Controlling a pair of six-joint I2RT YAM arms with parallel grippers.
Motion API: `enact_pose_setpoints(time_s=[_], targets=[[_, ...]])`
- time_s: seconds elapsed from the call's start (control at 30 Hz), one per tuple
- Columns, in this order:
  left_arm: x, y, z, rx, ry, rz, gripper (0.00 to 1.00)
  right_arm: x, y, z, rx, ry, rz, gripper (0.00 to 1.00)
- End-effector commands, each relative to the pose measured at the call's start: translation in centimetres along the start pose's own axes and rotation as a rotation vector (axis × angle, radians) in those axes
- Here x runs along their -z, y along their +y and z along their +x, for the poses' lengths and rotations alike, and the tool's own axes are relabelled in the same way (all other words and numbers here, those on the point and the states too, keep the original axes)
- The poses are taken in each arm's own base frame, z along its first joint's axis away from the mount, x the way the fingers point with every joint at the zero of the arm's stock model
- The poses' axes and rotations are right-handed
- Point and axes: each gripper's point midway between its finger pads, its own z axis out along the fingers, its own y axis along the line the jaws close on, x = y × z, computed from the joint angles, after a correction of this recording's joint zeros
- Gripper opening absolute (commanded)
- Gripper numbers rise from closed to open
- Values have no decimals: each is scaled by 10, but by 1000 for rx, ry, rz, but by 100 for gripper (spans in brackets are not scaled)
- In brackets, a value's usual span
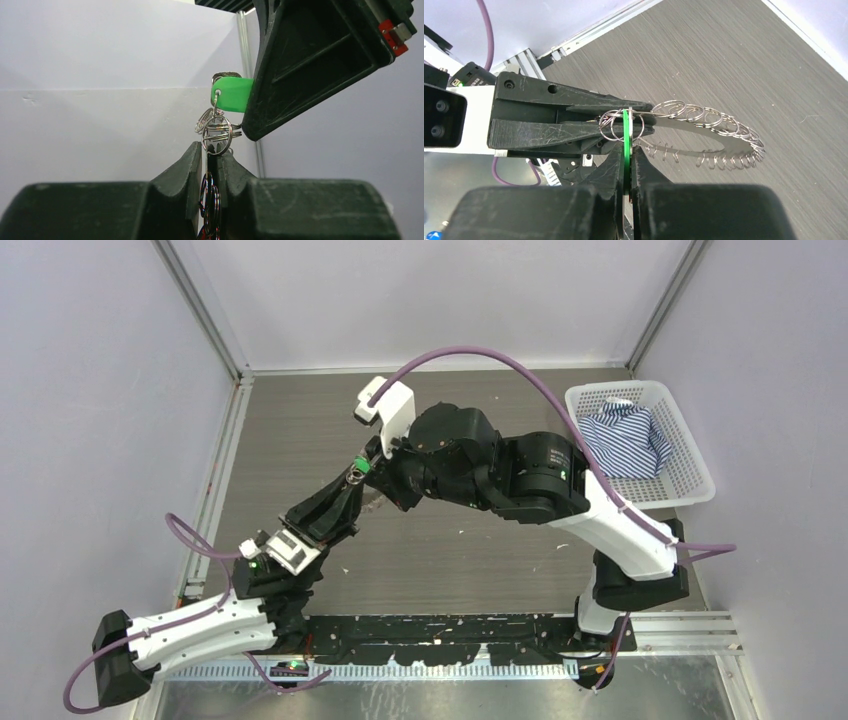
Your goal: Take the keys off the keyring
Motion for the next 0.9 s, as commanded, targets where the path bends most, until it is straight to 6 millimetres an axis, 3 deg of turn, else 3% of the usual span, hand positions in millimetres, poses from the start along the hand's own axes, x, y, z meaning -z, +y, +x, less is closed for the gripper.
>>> enact_pose_setpoints(time_s=[0.0, 0.57, 0.73, 0.87], targets=[[-8, 8, -25, -47, -68, -7, 0, 15, -20, -35, -122, -119, 33, 1], [-13, -4, -10, -152, 1, 78, 1, 1, -46, -26, -207, -61, 76, 1], [-13, -9, 9, -126, 115, 102, 1, 7, -35, -32, -168, -78, -3, 1], [-5, -15, 34, -64, 286, 122, 1, 11, -31, -12, -64, -23, -47, 1]])
